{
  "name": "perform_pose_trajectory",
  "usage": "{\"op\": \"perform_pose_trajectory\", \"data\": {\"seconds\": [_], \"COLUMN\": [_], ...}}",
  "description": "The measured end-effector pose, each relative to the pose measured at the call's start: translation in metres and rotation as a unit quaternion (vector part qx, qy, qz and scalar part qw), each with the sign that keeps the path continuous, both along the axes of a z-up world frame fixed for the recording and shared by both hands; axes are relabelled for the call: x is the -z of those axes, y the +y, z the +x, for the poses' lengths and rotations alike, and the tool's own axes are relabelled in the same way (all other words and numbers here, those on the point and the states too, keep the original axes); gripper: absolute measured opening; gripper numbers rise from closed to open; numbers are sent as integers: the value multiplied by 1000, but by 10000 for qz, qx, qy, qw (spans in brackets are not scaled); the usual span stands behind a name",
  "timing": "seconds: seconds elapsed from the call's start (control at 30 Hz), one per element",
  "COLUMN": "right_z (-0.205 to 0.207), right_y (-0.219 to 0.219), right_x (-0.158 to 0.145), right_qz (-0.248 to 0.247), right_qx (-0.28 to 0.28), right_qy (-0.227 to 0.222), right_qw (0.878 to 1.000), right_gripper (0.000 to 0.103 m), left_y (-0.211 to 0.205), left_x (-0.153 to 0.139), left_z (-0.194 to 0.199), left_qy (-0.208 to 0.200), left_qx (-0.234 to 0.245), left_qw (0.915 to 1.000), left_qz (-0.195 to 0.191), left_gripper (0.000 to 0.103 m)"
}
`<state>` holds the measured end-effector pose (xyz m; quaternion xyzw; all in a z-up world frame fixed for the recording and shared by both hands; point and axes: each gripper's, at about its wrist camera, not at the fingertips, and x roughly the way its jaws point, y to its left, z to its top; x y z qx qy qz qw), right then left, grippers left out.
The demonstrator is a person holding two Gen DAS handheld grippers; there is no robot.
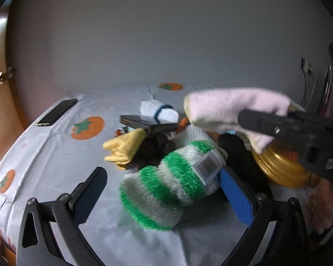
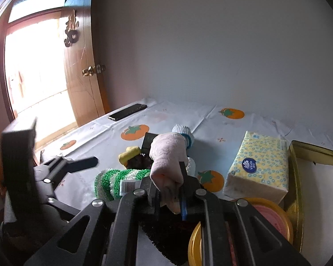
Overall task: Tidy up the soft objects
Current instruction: 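Grasp the pink cloth with the right tool and lift it, then grasp the green-and-white striped scrubber with the left tool while the right tool holds the pink cloth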
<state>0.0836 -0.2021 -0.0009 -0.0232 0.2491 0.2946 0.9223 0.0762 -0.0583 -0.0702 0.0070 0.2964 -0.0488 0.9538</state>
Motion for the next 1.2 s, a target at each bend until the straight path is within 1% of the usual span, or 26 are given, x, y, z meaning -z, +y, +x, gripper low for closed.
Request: {"op": "perform_pose_trajectory", "data": {"seconds": [0.03, 0.07, 0.13, 0.17, 0.23, 0.3, 0.4, 0.5, 0.67, 0.8, 0.93, 1.2], "right_z": [-1, -2, -4, -5, -7, -9, -12, -15, -21, -23, -23, -23], "right_y": [-1, -2, -3, -4, -5, -6, -9, -13, -21, -25, -29, -31], "right_x": [0, -1, -1, -2, -1, -2, -3, -5, -9, -14, -16, -16], "right_qz": [15, 21, 43, 71, 105, 123, 178, 231, 315, 328, 377, 406], "right_qx": [4, 5, 16, 26, -1, 2, -11, 22, 78, 120, 134, 157], "right_qy": [-24, -41, -108, -133, -128, -159, -210, -283, -435, -535, -595, -644], "right_qw": [10000, 10000, 9999, 9999, 9999, 9998, 9996, 9993, 9985, 9980, 9974, 9970], "right_gripper": [15, 15, 15, 15, 15, 15, 15, 15, 15, 15, 15, 15], "left_y": [0, -1, -2, -2, -2, 2, 6, 10, 18, 21, 17, 16], "left_x": [3, 4, 4, 5, 6, 6, 6, 7, -2, -18, -34, -40], "left_z": [3, 5, 3, 3, 2, 1, -2, -4, -17, -27, -37, -32], "left_qy": [55, 117, 59, 73, 85, 72, 22, -36, -218, -446, -697, -796], "left_qx": [-15, 4, 63, 114, 116, 124, 126, 105, -88, -190, -178, -373], "left_qw": [10000, 9999, 10000, 9999, 9999, 9998, 9997, 9996, 9987, 9975, 9961, 9942], "left_qz": [-20, -48, -1, -15, -20, -106, -224, -244, -450, -506, -513, -622], "left_gripper": [103, 100, 94, 85, 81, 73, 65, 61, 60, 60, 60, 60]}}
